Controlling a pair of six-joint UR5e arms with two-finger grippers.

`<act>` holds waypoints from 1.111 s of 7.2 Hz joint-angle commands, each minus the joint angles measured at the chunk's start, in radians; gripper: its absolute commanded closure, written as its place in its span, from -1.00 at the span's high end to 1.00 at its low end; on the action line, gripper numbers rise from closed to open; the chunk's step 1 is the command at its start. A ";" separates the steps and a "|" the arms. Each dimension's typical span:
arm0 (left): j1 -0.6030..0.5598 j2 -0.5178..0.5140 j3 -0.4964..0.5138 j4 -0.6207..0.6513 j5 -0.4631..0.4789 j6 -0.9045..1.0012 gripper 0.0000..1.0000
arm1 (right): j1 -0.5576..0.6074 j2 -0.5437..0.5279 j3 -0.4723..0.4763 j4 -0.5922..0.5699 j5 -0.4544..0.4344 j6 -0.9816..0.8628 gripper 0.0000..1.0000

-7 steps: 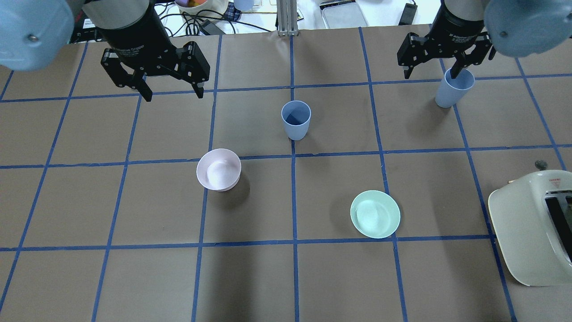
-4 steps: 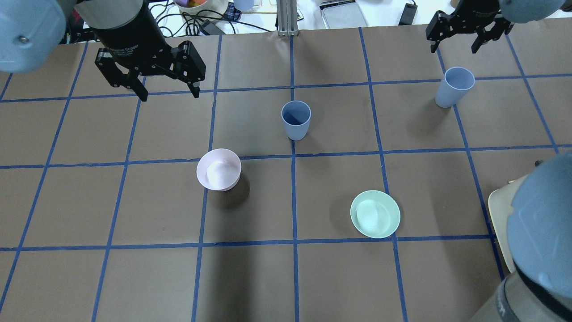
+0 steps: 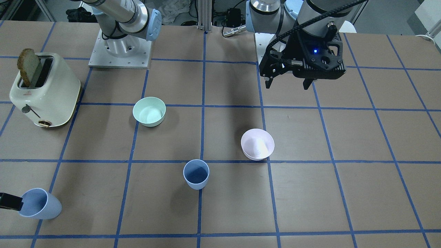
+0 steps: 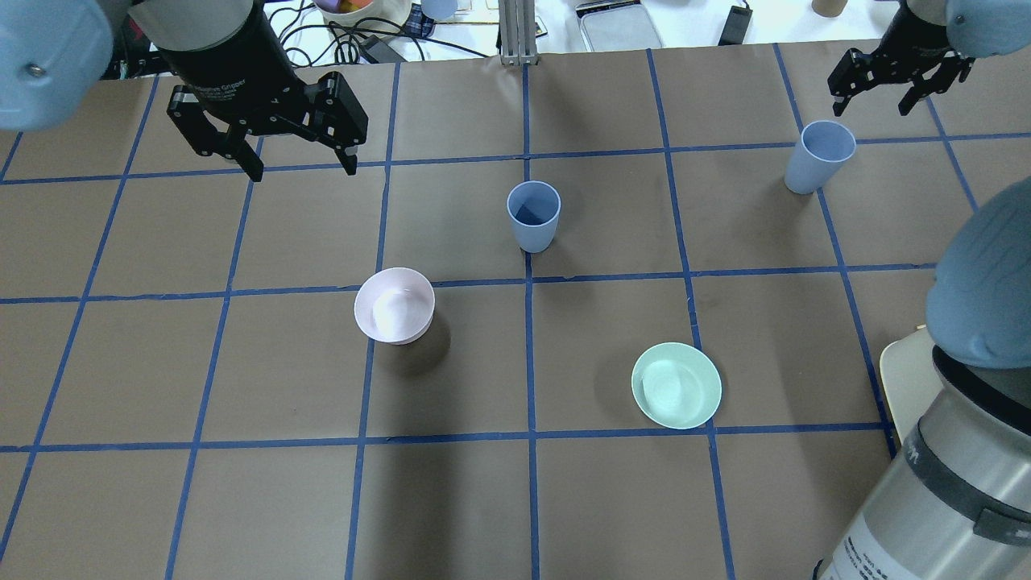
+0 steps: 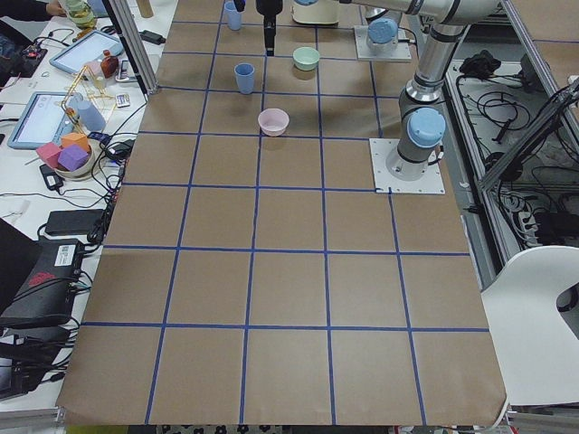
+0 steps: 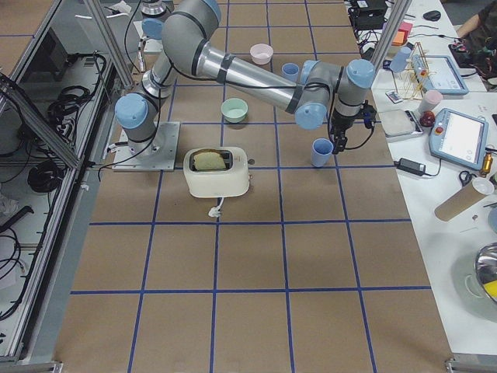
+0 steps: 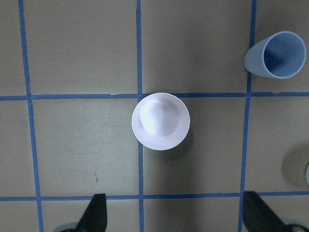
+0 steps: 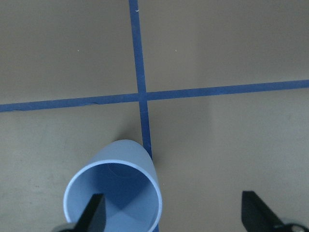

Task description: Stack blue cups with both arms

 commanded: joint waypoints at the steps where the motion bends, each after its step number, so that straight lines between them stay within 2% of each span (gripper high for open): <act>1: 0.000 0.002 0.000 -0.001 0.001 0.000 1.00 | -0.008 0.002 0.044 0.001 -0.003 -0.015 1.00; 3: 0.000 0.003 0.000 -0.001 0.001 0.000 1.00 | -0.008 0.007 0.059 0.001 0.002 -0.017 0.99; 4: 0.001 0.003 0.000 -0.001 0.001 0.000 1.00 | -0.008 0.025 0.059 -0.011 0.006 -0.015 0.74; 7: 0.001 0.003 0.000 -0.001 0.001 0.000 1.00 | -0.008 0.045 0.056 -0.011 0.034 -0.014 -0.73; 8: 0.001 0.003 0.000 0.001 0.000 0.000 1.00 | -0.008 0.045 0.049 -0.011 0.035 -0.015 -0.94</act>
